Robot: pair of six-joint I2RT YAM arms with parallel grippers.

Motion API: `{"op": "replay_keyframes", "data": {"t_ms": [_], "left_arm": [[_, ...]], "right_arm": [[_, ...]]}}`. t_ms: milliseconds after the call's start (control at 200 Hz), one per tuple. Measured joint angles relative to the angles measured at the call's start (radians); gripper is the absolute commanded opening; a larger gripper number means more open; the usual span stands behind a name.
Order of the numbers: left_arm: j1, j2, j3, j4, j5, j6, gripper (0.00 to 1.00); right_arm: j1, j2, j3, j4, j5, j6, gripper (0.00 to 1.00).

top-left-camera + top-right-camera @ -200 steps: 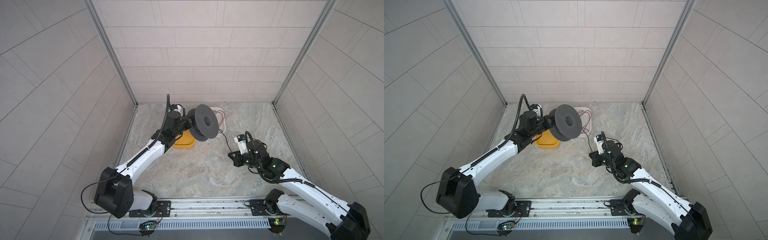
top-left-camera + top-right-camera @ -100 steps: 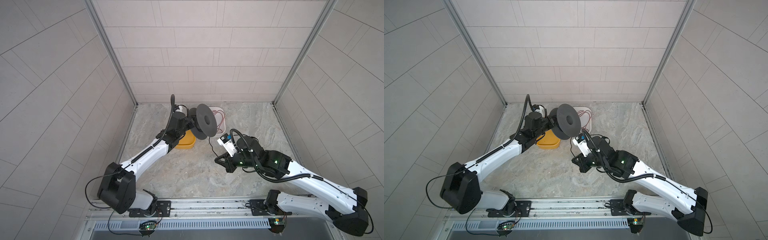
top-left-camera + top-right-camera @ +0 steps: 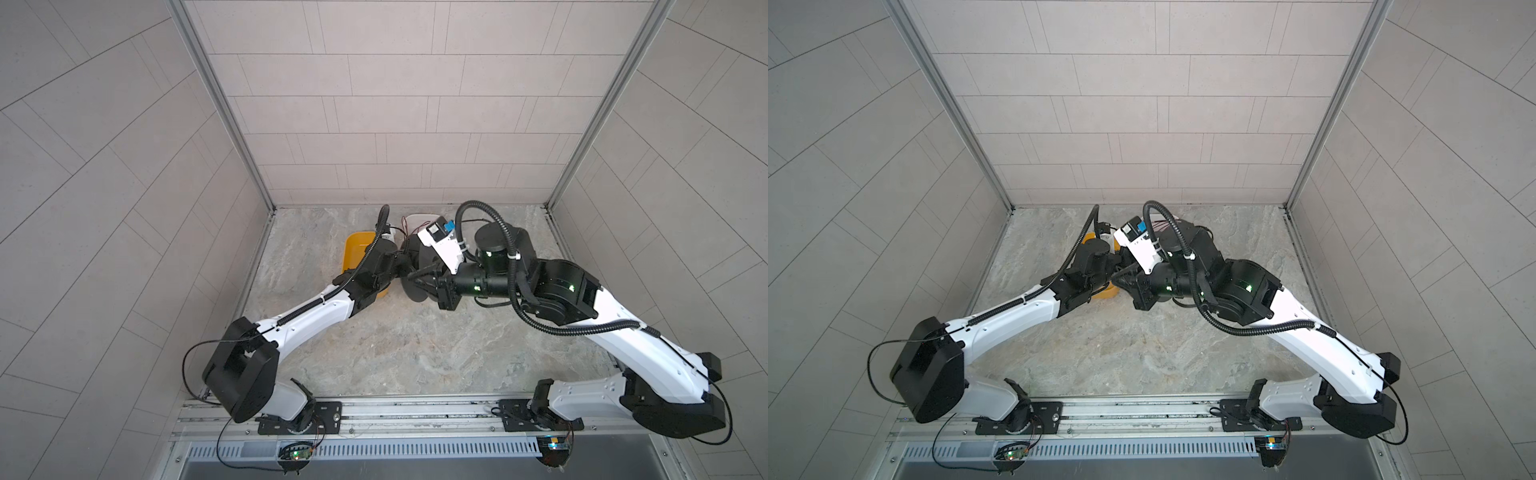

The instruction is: Wrap the cables

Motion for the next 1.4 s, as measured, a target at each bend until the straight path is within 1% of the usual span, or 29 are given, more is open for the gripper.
{"op": "replay_keyframes", "data": {"t_ms": [155,230,270,325,385,460,535,650,741,871,1026,1211,1401], "left_arm": [[-0.007,-0.072,-0.018,-0.029,0.031,0.044,0.00],[-0.007,-0.096,-0.018,-0.031,0.042,0.061,0.00],[-0.008,-0.103,-0.014,-0.045,0.055,0.076,0.00],[-0.009,-0.110,-0.011,-0.070,0.068,0.099,0.00],[-0.011,-0.113,-0.007,-0.089,0.082,0.117,0.00],[-0.013,-0.114,-0.003,-0.107,0.095,0.137,0.00],[-0.013,-0.115,-0.003,-0.126,0.108,0.152,0.00],[-0.013,-0.120,-0.003,-0.154,0.127,0.164,0.00],[-0.013,-0.137,-0.003,-0.178,0.145,0.175,0.00],[-0.009,-0.177,-0.003,-0.213,0.173,0.189,0.00],[0.023,-0.224,-0.002,-0.238,0.232,0.180,0.00],[0.103,-0.257,-0.005,-0.219,0.318,0.109,0.00],[0.176,-0.282,-0.021,-0.152,0.389,0.003,0.00]], "right_arm": [[-0.092,0.106,0.196,-0.052,-0.013,-0.024,0.00],[-0.121,0.135,0.239,-0.051,-0.018,-0.030,0.00],[-0.159,0.187,0.330,-0.123,-0.050,-0.037,0.00],[-0.202,0.258,0.450,-0.140,-0.087,-0.044,0.00],[-0.261,0.325,0.541,-0.154,-0.119,-0.043,0.00],[-0.322,0.381,0.591,-0.170,-0.146,-0.036,0.00],[-0.355,0.406,0.592,-0.171,-0.152,-0.031,0.00],[-0.385,0.396,0.529,-0.157,-0.151,-0.028,0.00],[-0.418,0.360,0.440,-0.122,-0.150,-0.025,0.00],[-0.508,0.296,0.283,-0.031,-0.155,-0.007,0.00],[-0.603,0.256,0.124,0.069,-0.146,0.013,0.00],[-0.621,0.216,-0.088,0.168,-0.113,0.022,0.00],[-0.621,0.112,-0.360,0.269,-0.093,0.034,0.00]]}}
